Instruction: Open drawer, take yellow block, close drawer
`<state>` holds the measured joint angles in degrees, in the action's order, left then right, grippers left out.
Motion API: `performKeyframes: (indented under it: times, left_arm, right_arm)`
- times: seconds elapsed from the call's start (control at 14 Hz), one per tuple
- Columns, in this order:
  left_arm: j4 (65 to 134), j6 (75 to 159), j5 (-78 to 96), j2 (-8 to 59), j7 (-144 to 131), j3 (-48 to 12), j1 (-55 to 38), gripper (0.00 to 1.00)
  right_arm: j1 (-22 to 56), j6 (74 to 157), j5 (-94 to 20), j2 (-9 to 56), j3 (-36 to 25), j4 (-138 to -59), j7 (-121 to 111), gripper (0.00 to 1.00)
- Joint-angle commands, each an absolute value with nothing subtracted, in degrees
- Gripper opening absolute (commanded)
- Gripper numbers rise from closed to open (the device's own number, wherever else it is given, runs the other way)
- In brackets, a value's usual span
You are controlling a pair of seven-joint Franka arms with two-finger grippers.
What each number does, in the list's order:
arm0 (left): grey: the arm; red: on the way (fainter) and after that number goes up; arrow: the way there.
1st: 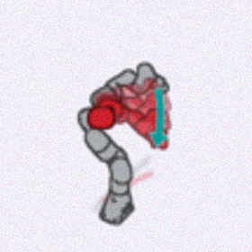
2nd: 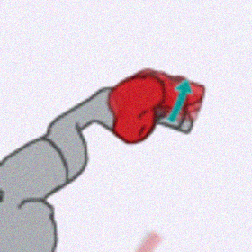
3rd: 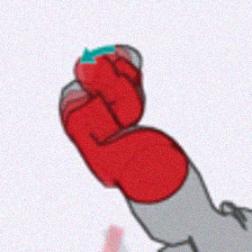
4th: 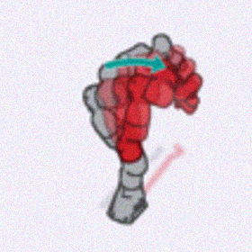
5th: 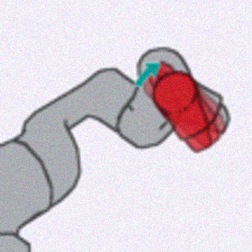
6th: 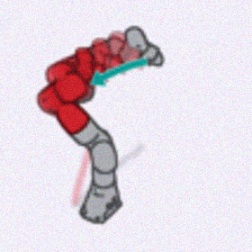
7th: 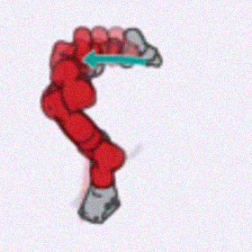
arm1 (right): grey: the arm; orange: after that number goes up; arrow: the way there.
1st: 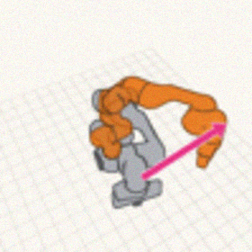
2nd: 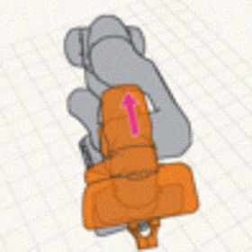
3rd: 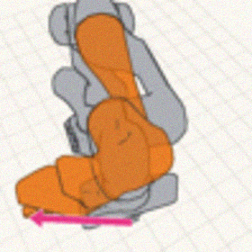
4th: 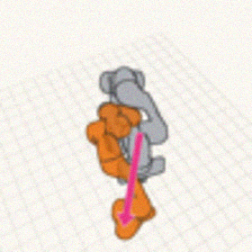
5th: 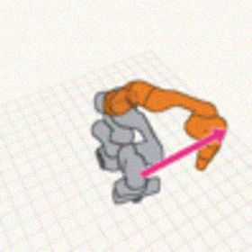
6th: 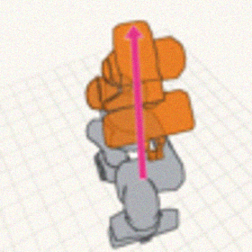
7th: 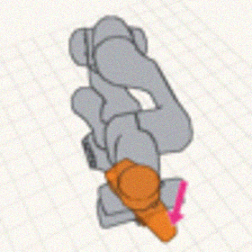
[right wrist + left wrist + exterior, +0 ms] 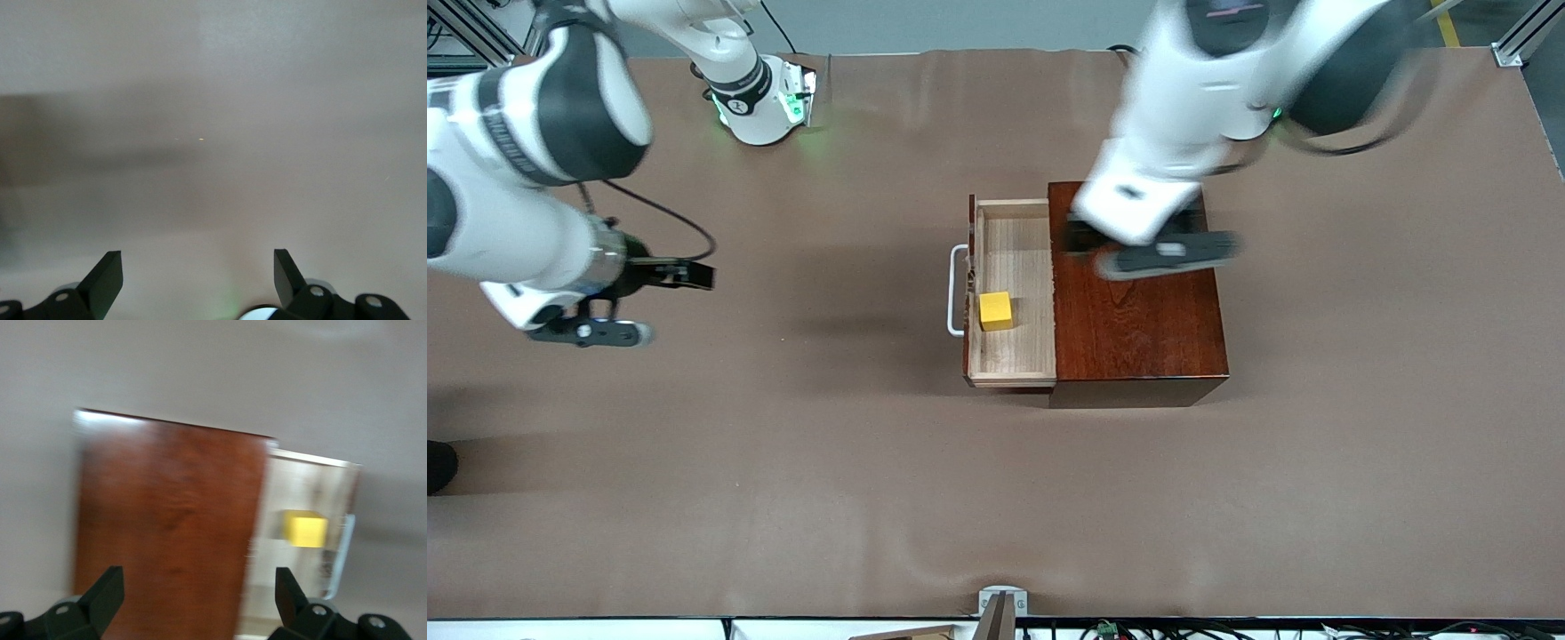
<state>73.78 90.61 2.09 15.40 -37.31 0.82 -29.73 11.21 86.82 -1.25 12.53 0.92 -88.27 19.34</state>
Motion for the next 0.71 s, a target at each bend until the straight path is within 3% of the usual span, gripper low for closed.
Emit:
performKeyframes:
  times: [0.0,0.43,0.64]
  left_arm:
    - [85.49,91.05,3.78,6.44,-27.89,0.09,-20.43,1.00]
    - [92.11,90.97,3.34,0.71,-12.59,0.17,-7.83,1.00]
    - [92.11,91.32,3.34,0.88,-8.88,0.00,-3.61,1.00]
  right_arm:
    - [14.93,88.15,-4.11,13.18,0.62,-87.36,27.05,1.00]
    - [25.03,95.52,-5.80,16.69,0.62,-86.84,45.40,1.00]
    - [29.08,96.33,-5.98,22.83,0.62,-80.62,59.11,1.00]
